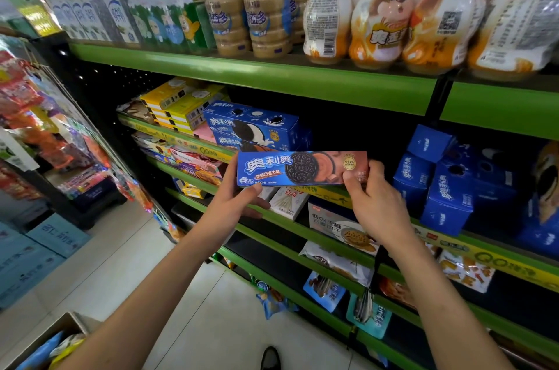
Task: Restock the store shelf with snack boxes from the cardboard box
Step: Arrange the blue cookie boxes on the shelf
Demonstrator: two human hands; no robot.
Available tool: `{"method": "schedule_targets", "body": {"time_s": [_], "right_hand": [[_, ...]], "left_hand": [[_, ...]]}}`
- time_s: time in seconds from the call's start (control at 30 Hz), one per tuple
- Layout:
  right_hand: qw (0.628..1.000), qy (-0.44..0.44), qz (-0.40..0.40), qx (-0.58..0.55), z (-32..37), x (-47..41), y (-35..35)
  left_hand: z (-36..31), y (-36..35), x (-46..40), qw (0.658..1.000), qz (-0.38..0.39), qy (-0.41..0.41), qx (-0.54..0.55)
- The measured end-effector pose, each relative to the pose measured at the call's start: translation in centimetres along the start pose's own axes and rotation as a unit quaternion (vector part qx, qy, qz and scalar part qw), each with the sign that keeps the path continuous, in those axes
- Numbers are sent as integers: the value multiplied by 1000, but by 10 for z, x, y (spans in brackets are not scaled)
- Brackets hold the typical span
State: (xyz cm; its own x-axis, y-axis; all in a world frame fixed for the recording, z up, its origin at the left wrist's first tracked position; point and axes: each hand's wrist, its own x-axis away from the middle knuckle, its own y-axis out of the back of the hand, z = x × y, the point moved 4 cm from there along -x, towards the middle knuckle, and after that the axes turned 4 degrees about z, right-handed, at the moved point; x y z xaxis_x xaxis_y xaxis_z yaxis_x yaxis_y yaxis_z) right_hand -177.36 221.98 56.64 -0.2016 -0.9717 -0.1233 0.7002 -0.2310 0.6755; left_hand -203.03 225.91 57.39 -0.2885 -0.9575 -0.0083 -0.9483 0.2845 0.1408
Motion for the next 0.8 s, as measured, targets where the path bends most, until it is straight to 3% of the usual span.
{"method": "schedule_targets", "body": {"time_s": [0.13, 0.23, 0.37, 0.8], "right_hand": [[993, -19, 53, -108, -11, -6, 6], [979, -17, 95, -179, -20, -8, 13], [980, 3, 92, -174, -23, -9, 18], [979, 8, 79, -190, -26, -7, 17]], "left_hand": [[6, 7, 0, 1000, 4, 7, 2], [6, 12, 2, 997, 15, -7, -79], [2, 10, 4, 991, 17, -23, -134], [-2, 6, 0, 988, 8, -41, -150]]}}
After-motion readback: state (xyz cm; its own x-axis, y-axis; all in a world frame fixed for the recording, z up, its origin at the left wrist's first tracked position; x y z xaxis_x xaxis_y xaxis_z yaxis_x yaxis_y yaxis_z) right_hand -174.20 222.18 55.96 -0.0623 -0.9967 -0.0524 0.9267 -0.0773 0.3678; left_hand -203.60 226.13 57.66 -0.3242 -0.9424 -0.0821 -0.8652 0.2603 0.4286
